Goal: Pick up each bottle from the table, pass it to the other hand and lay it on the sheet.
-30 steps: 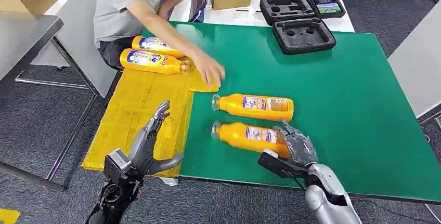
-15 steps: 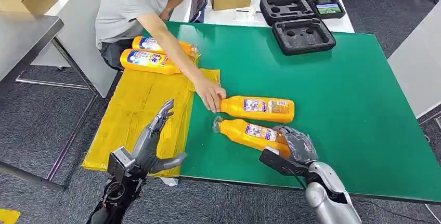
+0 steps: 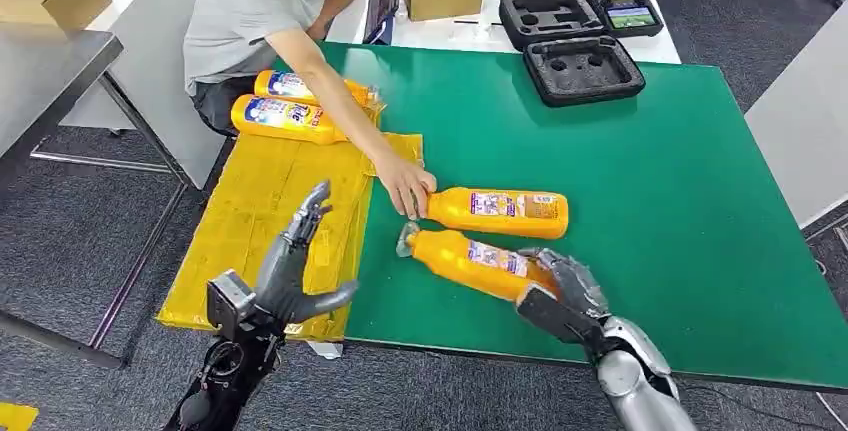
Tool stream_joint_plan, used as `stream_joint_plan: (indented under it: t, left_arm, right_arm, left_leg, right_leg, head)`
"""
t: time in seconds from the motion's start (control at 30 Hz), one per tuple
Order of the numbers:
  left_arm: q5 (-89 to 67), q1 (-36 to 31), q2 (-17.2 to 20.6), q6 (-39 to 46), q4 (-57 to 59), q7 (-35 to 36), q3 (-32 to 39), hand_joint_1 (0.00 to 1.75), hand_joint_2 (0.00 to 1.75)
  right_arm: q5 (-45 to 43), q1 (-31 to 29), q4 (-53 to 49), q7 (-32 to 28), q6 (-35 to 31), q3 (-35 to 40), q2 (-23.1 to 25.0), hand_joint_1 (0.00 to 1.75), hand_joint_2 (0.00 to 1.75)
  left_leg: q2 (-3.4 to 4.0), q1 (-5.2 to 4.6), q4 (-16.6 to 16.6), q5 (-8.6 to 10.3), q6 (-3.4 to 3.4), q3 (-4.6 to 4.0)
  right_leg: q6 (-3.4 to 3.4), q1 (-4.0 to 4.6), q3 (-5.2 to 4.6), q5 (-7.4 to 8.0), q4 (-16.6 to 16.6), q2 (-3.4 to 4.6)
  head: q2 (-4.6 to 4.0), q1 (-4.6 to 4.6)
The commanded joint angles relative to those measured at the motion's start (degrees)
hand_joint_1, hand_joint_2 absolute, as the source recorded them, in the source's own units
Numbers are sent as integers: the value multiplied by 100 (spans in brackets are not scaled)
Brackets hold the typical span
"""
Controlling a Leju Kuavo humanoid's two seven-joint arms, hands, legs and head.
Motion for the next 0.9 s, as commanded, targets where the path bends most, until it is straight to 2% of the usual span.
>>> stream_joint_plan:
  t: [0.03,0.27,0.6,0.73,0.77,0.83,0.9]
  left_arm:
    - [424,-324,-229,25,232,11,236,0,175]
    - [466,-350,-237,125,448,11,202,0,175]
    - [509,-349,-242,147,465,11,210,0,175]
    - [1110,-445,-352,-156,1114,11,327,0,175]
    - [1110,-445,-352,-156,1114,11,327,0,175]
    - [1438,-608,-470,-502,1833,11,160,0,175]
    - [1539,-665,-524,-608,2100,11,87,0,175]
  right_arm:
    - [-672,73,95,-477,195,-354,260,175,175]
    - [-957,181,132,-698,171,-456,291,175,175]
    - [-1023,189,118,-748,161,-478,301,175,175]
    - [-1659,249,-175,-1377,95,-611,448,175,175]
    - [-1659,249,-175,-1377,95,-611,448,175,175]
    - [-2334,273,-625,-1429,-108,-241,365,175,175]
    - [-2498,261,-761,-1429,-241,-114,345,175,175]
  left_leg:
    - [-6,2,-1,-1,1,2]
    - [-3,3,0,-11,6,17]
    - [-3,-1,-3,-2,3,-5]
    - [-4,-1,-3,-3,4,-2]
    - [-2,2,2,-13,6,15]
    - [-1,2,0,-17,7,27]
    - [-5,-7,-9,0,4,-1]
  right_leg:
    - [-7,4,5,-3,-2,-10]
    - [-11,5,25,-11,-5,-9]
    - [-6,1,-3,-3,-3,-7]
    - [-7,1,0,-5,-4,-7]
    - [-13,6,20,-12,-4,-9]
    - [-17,7,32,-16,-6,-10]
    - [-7,-4,0,-5,-5,-9]
  head:
    - [0,2]
    - [0,4]
    - [0,2]
    - [0,4]
    - [0,4]
    - [0,4]
    - [0,2]
